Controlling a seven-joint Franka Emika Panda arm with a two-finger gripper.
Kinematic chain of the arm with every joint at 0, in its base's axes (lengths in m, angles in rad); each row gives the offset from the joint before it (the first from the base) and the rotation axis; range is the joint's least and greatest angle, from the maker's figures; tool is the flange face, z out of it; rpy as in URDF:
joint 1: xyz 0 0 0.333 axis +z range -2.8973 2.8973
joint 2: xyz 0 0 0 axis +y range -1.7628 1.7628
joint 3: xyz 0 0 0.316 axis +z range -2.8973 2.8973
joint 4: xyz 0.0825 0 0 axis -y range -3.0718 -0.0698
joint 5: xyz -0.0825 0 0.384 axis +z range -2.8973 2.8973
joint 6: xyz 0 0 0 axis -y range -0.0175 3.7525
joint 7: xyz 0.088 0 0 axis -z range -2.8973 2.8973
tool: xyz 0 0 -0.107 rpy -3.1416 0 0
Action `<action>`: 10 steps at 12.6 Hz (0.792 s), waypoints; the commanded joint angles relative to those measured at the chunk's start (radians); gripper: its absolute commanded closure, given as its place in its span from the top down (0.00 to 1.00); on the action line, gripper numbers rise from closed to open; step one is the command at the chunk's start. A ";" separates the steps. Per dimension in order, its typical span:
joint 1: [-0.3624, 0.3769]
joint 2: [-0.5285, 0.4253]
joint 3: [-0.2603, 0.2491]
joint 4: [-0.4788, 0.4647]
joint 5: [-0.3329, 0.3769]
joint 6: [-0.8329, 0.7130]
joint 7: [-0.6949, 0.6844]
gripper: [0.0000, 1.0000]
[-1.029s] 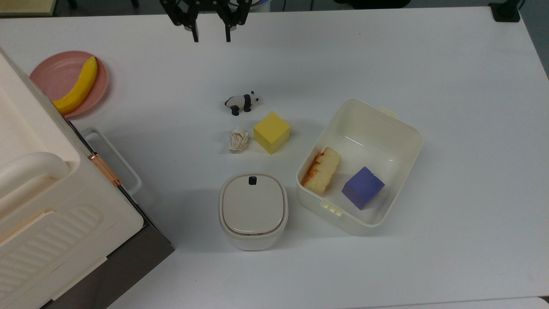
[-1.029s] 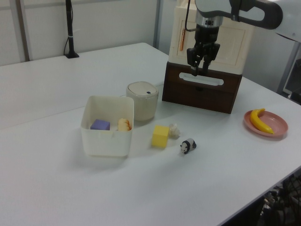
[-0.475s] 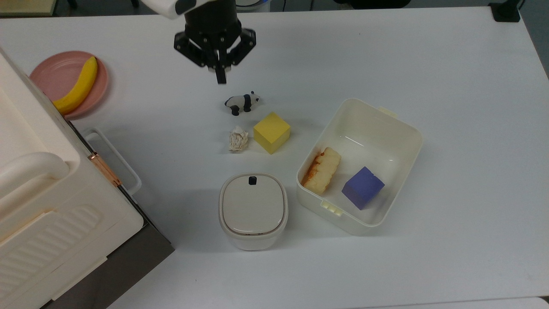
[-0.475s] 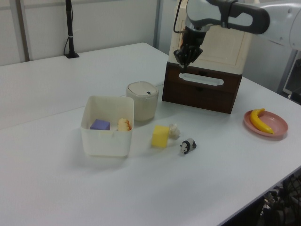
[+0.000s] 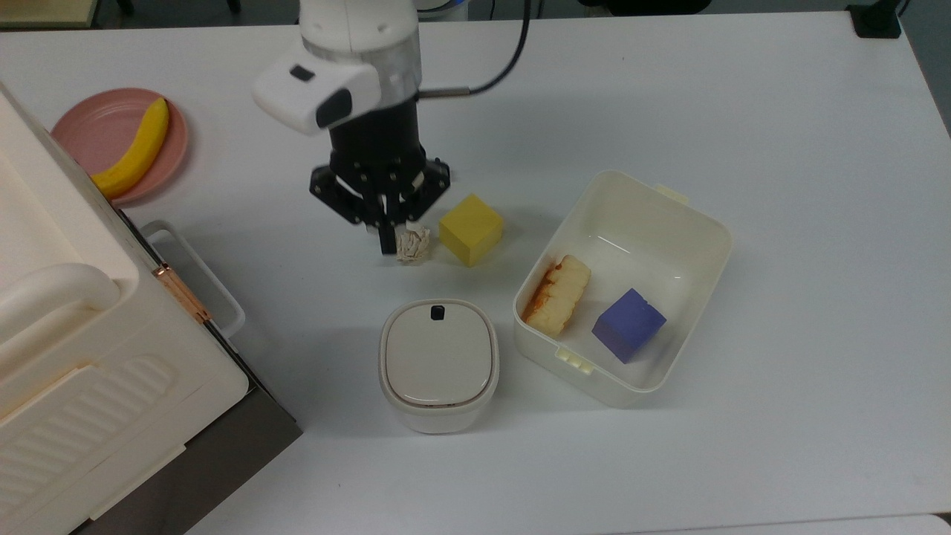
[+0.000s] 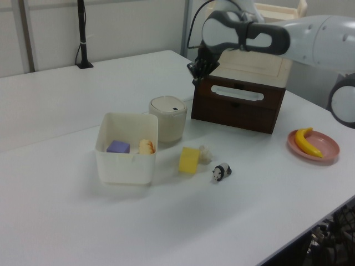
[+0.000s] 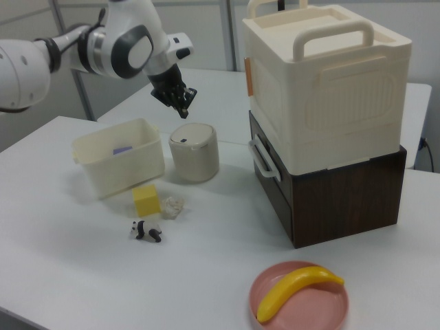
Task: Open the trash can
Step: 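Move the gripper down over the trash can lid's black tab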
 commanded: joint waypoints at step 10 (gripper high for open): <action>0.068 0.193 -0.020 0.078 0.007 0.104 0.061 0.00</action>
